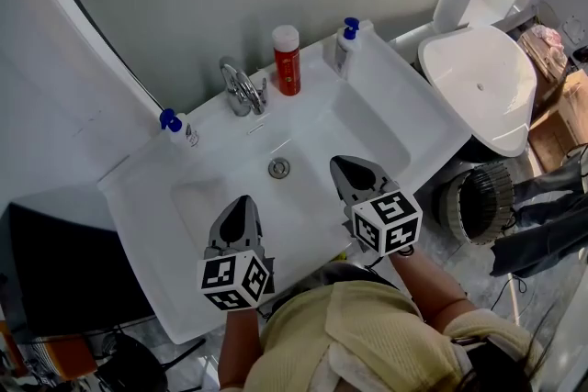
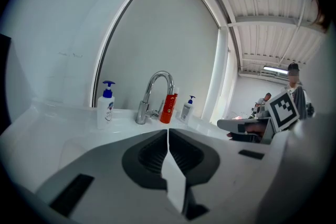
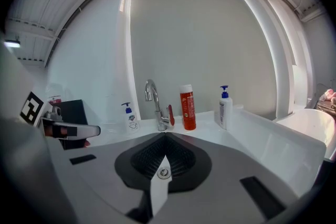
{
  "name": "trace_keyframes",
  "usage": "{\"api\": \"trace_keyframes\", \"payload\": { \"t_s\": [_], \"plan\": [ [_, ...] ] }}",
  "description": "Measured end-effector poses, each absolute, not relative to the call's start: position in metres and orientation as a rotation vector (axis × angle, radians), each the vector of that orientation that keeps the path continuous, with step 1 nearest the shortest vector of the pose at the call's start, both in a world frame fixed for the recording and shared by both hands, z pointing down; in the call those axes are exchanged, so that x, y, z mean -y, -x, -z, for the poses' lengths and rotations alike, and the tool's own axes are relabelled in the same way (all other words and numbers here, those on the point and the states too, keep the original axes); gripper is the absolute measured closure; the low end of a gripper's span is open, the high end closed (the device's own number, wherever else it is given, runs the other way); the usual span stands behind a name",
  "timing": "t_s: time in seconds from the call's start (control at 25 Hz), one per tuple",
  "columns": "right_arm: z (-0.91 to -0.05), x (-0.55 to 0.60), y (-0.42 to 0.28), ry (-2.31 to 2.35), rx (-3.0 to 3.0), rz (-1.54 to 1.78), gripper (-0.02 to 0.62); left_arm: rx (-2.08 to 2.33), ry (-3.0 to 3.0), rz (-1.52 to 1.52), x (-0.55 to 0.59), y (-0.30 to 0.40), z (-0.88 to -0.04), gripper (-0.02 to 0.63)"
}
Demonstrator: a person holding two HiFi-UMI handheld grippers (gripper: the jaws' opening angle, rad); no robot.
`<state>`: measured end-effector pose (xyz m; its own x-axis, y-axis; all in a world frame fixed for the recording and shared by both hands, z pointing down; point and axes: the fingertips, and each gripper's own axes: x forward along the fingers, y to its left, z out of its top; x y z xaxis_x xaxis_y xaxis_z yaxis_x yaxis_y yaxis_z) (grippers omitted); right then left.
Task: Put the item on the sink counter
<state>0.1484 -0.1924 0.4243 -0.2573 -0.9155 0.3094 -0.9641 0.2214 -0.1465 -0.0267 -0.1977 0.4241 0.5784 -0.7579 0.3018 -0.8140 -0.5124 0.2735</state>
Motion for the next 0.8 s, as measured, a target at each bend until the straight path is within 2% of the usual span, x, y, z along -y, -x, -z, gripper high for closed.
{"api": "trace_keyframes", "payload": {
  "t_s": [0.8],
  "plan": [
    [-0.4265, 0.1900, -0.1417, -1.753, 2.343, -0.479, 0.572, 1.282, -2.411, -0.136, 0.1966, 0.0339, -0.4190, 0.563]
  ]
}}
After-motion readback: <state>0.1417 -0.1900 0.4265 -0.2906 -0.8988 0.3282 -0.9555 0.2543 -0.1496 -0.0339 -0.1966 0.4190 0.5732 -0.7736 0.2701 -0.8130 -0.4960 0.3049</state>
